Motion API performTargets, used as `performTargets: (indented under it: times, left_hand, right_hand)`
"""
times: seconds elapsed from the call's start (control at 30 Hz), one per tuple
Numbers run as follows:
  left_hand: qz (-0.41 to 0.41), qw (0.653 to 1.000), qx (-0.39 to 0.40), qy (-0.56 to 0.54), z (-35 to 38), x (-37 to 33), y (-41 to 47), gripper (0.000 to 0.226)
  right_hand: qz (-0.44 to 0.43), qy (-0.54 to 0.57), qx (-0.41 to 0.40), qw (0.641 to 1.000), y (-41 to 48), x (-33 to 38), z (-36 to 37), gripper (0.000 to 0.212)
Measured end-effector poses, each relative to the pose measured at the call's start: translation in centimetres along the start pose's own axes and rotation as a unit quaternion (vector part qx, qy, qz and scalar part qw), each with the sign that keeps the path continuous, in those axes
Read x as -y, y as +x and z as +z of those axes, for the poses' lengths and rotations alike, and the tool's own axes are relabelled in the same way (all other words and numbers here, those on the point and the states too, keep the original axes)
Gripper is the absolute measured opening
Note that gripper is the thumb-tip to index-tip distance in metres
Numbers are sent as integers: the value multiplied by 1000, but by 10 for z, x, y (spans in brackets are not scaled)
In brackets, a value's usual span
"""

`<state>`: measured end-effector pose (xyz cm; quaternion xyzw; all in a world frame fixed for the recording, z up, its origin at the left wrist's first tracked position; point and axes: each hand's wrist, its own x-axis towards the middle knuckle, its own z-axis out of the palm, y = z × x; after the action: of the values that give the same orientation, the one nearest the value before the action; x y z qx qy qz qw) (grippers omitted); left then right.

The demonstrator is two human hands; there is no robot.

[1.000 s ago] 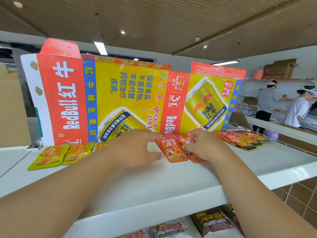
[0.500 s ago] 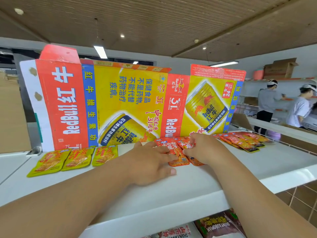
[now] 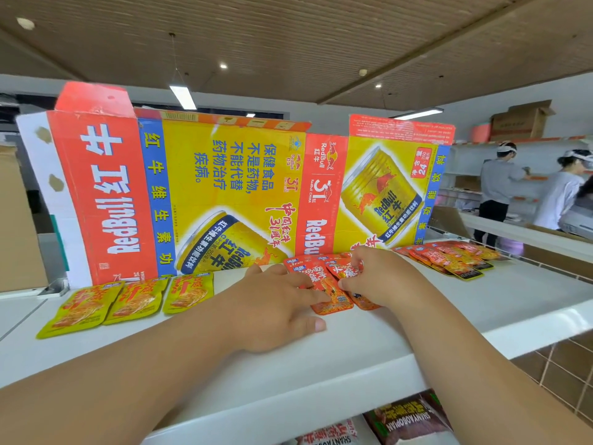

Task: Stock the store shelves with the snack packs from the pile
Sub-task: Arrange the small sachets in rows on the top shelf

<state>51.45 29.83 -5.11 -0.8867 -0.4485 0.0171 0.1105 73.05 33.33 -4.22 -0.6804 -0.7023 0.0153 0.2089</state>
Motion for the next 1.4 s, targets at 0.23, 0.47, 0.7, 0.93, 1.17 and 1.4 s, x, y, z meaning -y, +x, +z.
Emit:
performTargets:
  times: [0.23, 0.47, 0.7, 0.93, 1.17, 1.4]
  left_hand:
    - [-20, 1000, -11, -15, -1, 6, 0, 64]
    - [-47, 997, -49, -43, -9, 24, -8, 71]
    - [-122, 979, -136, -91, -23, 47, -37, 54]
    - [-260, 941, -194, -93, -33, 60, -109, 56]
    - [-390, 905, -167, -19, -31, 79, -223, 59]
    - [-470, 866, -170, -23, -10, 125, -343, 53]
  right_hand:
    - [-8, -4, -15, 1000, 0, -1, -1, 36]
    - [-27, 41, -82, 995, -2, 2, -3, 35]
    - [-157, 93, -76, 980, 0, 24, -20, 31]
    - [-320, 116, -15, 940, 1, 115, -42, 31]
    - [-394, 158, 45, 904, -31, 215, -27, 25]
    - [-470, 80, 103, 873, -83, 329, 5, 23]
